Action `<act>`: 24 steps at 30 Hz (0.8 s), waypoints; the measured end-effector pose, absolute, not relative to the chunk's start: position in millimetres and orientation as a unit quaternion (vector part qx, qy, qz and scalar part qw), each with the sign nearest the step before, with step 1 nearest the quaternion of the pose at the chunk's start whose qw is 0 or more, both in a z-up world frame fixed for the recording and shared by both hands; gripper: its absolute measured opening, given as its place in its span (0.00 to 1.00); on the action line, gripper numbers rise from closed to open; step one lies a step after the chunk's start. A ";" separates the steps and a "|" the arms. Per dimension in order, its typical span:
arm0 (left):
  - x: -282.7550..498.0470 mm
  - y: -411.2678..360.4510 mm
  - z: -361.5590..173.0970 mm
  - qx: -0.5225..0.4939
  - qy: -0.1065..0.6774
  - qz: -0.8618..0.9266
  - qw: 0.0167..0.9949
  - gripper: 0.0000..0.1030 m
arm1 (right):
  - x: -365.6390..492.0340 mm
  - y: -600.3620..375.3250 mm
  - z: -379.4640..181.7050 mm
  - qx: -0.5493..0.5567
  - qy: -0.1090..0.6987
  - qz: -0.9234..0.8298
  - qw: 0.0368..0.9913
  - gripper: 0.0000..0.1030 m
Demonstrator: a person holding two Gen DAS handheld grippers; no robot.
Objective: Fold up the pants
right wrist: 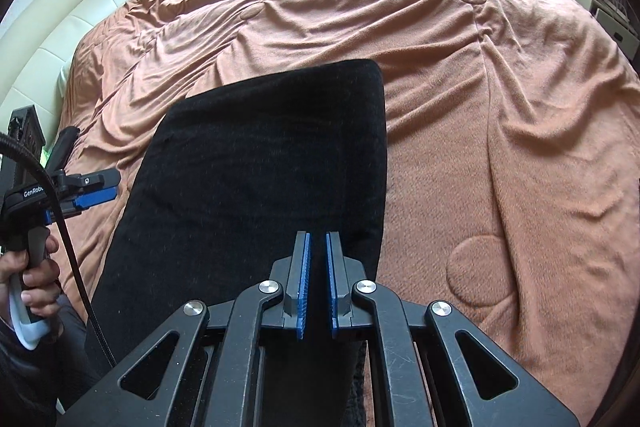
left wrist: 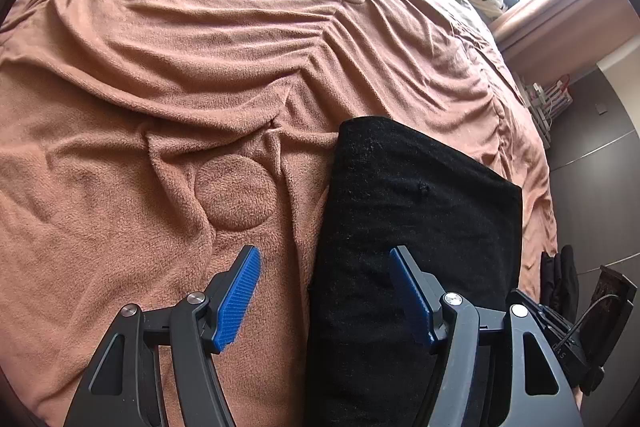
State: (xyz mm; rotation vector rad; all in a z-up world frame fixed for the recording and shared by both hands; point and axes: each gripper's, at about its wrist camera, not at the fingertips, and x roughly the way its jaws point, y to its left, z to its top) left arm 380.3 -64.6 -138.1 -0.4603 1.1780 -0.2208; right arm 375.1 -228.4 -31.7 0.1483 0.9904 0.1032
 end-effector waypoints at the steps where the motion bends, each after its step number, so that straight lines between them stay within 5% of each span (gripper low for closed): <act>1: 379.4 -64.4 -137.3 -0.213 0.550 -0.103 0.801 0.67 | 371.8 -230.5 -31.5 0.076 0.474 0.052 0.876 0.04; 9: 368.8 -65.6 -126.9 -0.187 0.549 -0.104 0.808 0.67 | 349.3 -259.5 -24.7 0.159 0.452 0.086 0.874 0.11; 10: 367.4 -65.0 -127.1 -0.185 0.549 -0.105 0.808 0.67 | 346.7 -266.5 -24.8 0.181 0.446 0.093 0.871 0.24; 13: 362.8 -63.9 -128.0 -0.178 0.552 -0.106 0.807 0.74 | 336.8 -285.7 -26.8 0.217 0.423 0.088 0.875 0.88; 24: 350.9 -67.4 -142.1 -0.168 0.568 -0.101 0.799 1.00 | 330.4 -314.2 -76.9 0.298 0.452 0.137 0.829 0.90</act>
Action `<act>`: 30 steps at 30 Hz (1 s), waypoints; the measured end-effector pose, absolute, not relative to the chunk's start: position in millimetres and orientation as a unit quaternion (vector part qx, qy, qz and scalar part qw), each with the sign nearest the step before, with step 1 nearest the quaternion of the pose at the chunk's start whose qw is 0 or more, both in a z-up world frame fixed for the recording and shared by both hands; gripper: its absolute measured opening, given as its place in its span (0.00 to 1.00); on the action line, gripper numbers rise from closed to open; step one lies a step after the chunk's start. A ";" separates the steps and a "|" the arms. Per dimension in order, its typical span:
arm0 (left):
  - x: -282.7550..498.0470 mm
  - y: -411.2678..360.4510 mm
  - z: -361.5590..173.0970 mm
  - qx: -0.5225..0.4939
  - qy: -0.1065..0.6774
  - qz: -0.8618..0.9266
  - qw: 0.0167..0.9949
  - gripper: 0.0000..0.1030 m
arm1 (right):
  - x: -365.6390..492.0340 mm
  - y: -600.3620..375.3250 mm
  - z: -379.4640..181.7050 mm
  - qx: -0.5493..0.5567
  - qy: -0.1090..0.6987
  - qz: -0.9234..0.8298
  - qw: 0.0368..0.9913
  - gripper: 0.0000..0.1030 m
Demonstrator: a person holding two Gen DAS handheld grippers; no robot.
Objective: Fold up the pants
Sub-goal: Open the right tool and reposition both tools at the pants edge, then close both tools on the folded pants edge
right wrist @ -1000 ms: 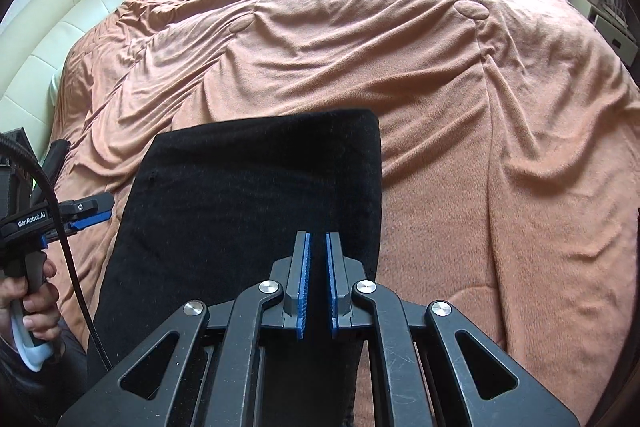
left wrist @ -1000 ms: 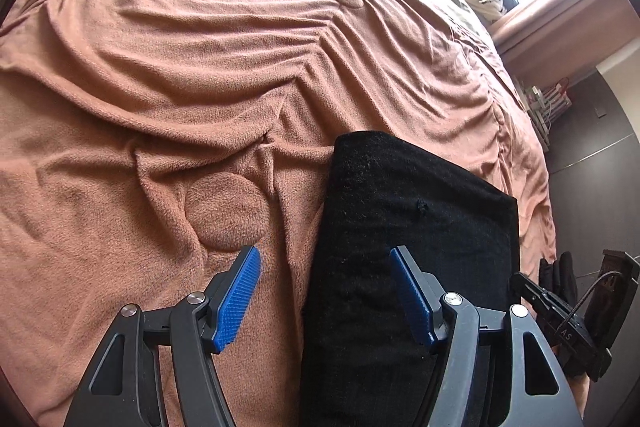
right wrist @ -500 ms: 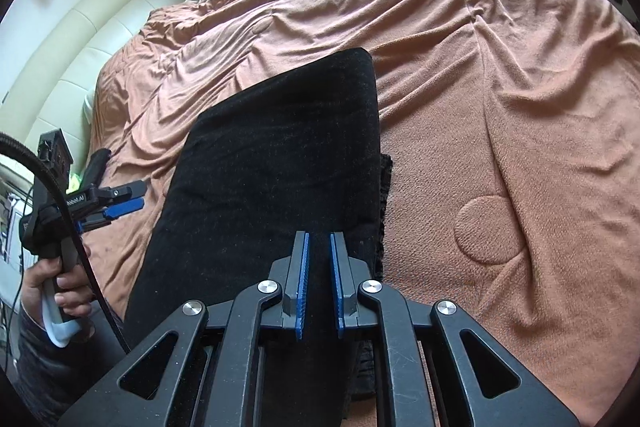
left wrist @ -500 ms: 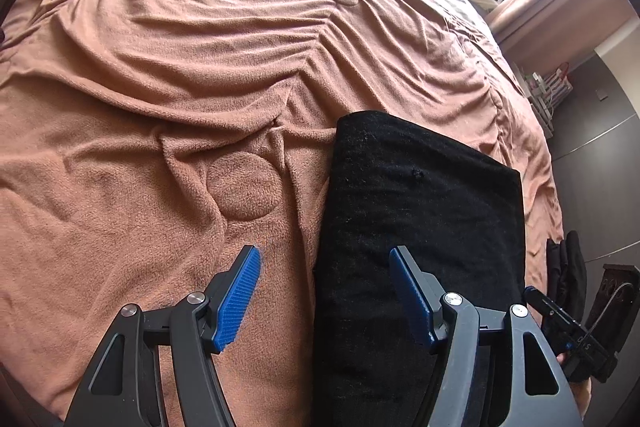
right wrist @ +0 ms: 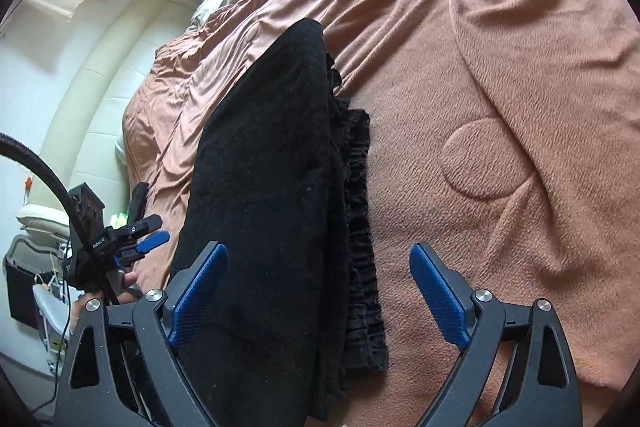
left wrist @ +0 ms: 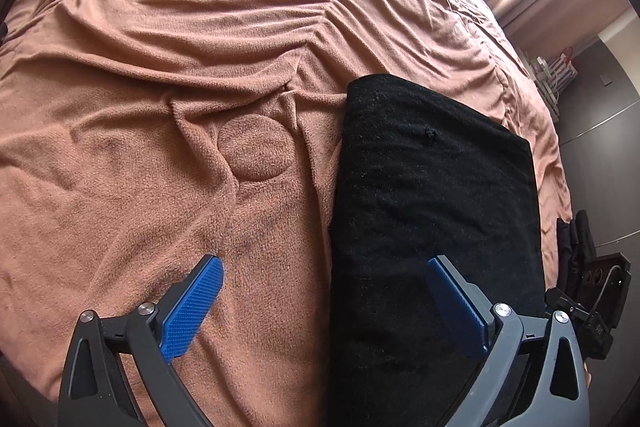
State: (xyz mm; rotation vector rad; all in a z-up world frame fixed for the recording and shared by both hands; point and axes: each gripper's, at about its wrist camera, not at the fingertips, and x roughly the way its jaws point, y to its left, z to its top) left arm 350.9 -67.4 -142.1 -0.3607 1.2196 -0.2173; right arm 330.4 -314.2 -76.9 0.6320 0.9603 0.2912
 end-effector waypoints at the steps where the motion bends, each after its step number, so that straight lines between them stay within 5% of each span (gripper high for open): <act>1: 351.1 -68.6 -144.5 -0.168 0.572 -0.101 0.797 1.00 | 331.3 -316.7 -81.2 0.304 0.454 0.142 0.825 0.90; 25: 361.8 -81.0 -170.8 -0.184 0.591 -0.121 0.776 0.98 | 361.6 -345.7 -113.5 0.360 0.449 0.211 0.790 0.90; 30: 361.1 -78.7 -172.3 -0.197 0.587 -0.120 0.776 0.96 | 385.0 -337.3 -117.9 0.345 0.472 0.224 0.780 0.76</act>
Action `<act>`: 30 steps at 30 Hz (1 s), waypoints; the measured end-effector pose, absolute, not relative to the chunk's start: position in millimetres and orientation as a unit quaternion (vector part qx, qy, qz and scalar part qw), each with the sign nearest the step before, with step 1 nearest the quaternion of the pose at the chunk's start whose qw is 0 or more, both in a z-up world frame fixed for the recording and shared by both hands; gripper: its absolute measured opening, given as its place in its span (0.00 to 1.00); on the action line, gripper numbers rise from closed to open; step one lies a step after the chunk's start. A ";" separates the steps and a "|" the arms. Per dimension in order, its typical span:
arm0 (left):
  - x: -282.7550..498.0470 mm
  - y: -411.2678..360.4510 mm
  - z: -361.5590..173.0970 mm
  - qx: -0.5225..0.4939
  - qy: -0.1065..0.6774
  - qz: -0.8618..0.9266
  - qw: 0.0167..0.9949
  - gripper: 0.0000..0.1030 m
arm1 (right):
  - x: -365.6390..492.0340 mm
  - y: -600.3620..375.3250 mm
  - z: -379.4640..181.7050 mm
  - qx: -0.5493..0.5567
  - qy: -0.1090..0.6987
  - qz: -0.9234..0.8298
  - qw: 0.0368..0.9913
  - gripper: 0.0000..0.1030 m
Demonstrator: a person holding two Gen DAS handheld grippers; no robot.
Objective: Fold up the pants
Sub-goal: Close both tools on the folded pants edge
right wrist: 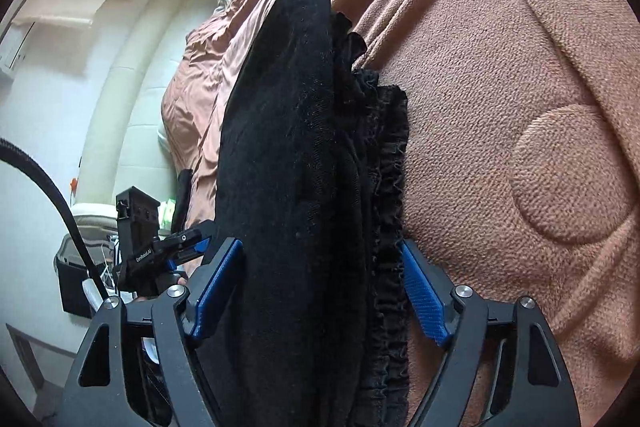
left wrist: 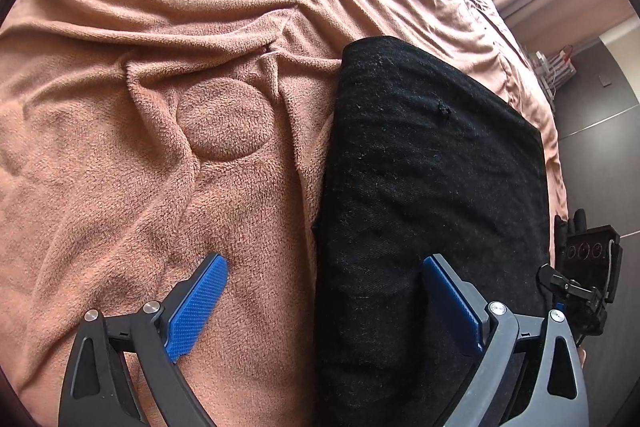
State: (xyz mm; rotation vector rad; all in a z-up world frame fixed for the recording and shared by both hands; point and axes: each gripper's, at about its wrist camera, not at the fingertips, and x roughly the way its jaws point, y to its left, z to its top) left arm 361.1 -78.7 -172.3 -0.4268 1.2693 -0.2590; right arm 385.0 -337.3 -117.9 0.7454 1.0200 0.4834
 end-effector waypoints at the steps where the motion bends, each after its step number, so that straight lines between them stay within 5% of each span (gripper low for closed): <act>1: 361.2 -78.3 -172.6 -0.200 0.586 -0.119 0.776 0.95 | 387.2 -337.2 -118.5 0.343 0.473 0.229 0.778 0.76; 6: 361.6 -79.3 -172.2 -0.215 0.578 -0.120 0.778 0.84 | 399.8 -338.5 -117.1 0.336 0.481 0.249 0.771 0.76; 8: 362.8 -79.6 -172.0 -0.228 0.575 -0.131 0.775 0.71 | 402.6 -337.9 -114.8 0.332 0.483 0.251 0.770 0.75; 10: 363.3 -81.9 -168.8 -0.245 0.574 -0.155 0.766 0.47 | 402.4 -337.5 -112.1 0.329 0.483 0.251 0.772 0.70; 23: 373.9 -81.5 -152.8 -0.224 0.568 -0.156 0.776 0.44 | 376.6 -340.1 -106.6 0.337 0.462 0.266 0.776 0.65; 30: 368.3 -75.6 -176.1 -0.259 0.585 -0.160 0.752 0.54 | 382.7 -355.5 -126.0 0.346 0.488 0.231 0.767 0.66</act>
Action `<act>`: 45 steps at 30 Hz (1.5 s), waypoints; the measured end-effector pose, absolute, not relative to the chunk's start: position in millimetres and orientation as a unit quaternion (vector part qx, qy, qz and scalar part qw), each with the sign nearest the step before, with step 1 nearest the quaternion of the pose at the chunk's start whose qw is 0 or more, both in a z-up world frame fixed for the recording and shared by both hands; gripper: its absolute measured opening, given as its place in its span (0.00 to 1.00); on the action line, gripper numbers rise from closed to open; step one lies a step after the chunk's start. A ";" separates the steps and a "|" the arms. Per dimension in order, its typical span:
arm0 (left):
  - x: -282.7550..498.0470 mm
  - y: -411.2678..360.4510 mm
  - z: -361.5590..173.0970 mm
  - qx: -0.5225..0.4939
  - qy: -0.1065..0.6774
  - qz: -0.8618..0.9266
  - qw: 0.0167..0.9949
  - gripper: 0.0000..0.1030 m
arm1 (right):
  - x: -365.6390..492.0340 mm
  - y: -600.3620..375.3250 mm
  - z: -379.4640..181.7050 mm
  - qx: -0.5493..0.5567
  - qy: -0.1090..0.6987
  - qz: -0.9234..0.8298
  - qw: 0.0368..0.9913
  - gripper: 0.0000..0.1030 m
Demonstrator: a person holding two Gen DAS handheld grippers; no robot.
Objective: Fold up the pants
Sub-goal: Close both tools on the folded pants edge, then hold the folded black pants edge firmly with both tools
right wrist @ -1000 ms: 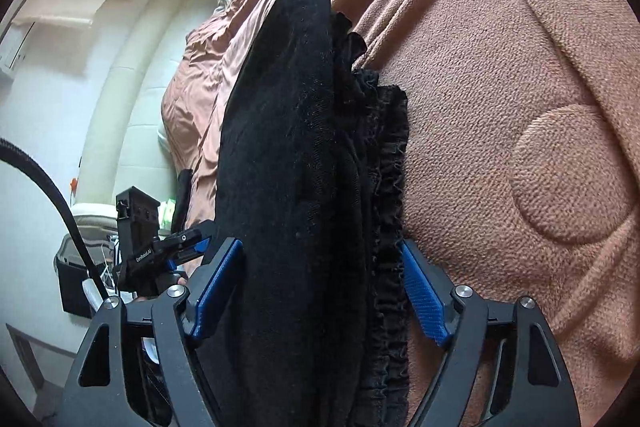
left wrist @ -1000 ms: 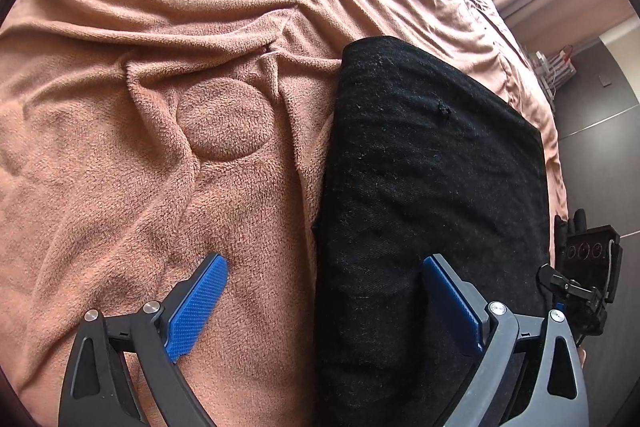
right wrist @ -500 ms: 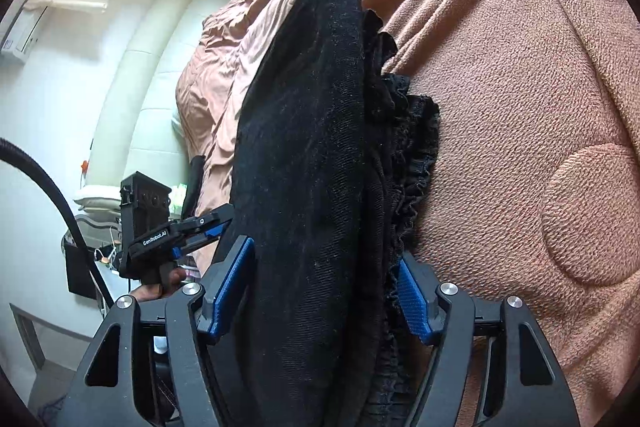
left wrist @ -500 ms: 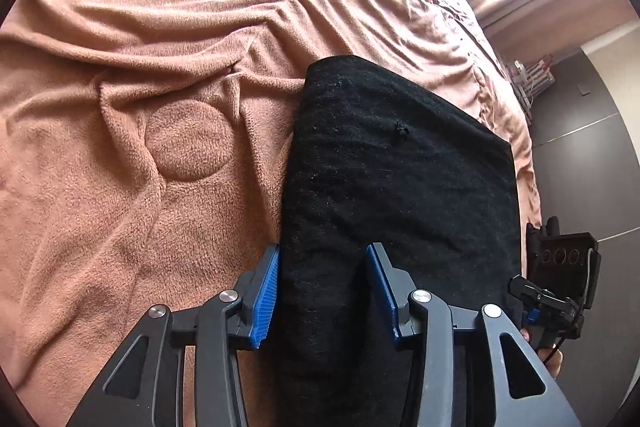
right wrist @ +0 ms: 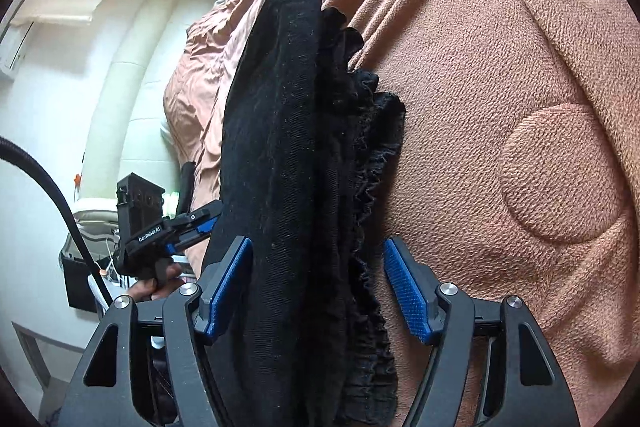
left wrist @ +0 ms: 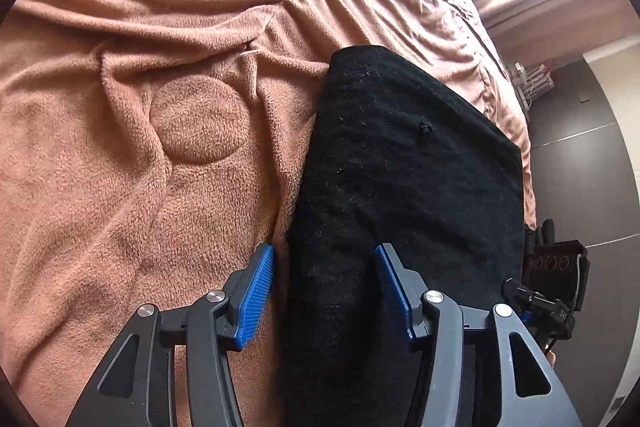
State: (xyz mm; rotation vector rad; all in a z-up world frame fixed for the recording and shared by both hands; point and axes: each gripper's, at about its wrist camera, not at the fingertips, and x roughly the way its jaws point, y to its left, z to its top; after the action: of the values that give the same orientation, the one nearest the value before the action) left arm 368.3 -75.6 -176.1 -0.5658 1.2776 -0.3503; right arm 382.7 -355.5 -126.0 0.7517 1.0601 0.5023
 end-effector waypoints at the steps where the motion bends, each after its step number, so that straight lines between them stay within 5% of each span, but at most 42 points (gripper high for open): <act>1: 367.8 -73.9 -177.9 -0.268 0.586 -0.163 0.747 0.54 | 383.8 -355.0 -126.6 0.345 0.489 0.234 0.766 0.66; 12: 373.6 -74.2 -186.1 -0.296 0.594 -0.183 0.726 0.48 | 409.6 -335.0 -132.8 0.334 0.493 0.272 0.755 0.65; 25: 368.2 -73.9 -162.9 -0.286 0.569 -0.197 0.745 0.32 | 394.0 -344.3 -120.2 0.340 0.447 0.303 0.770 0.41; 45: 363.8 -42.5 -156.4 -0.287 0.573 -0.180 0.746 0.31 | 398.9 -302.9 -125.9 0.323 0.436 0.322 0.776 0.41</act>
State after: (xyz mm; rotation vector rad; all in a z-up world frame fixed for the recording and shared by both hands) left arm 363.8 -42.5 -156.4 -0.6281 1.2538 -0.3947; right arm 398.9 -302.9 -125.9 0.6994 0.9439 0.6962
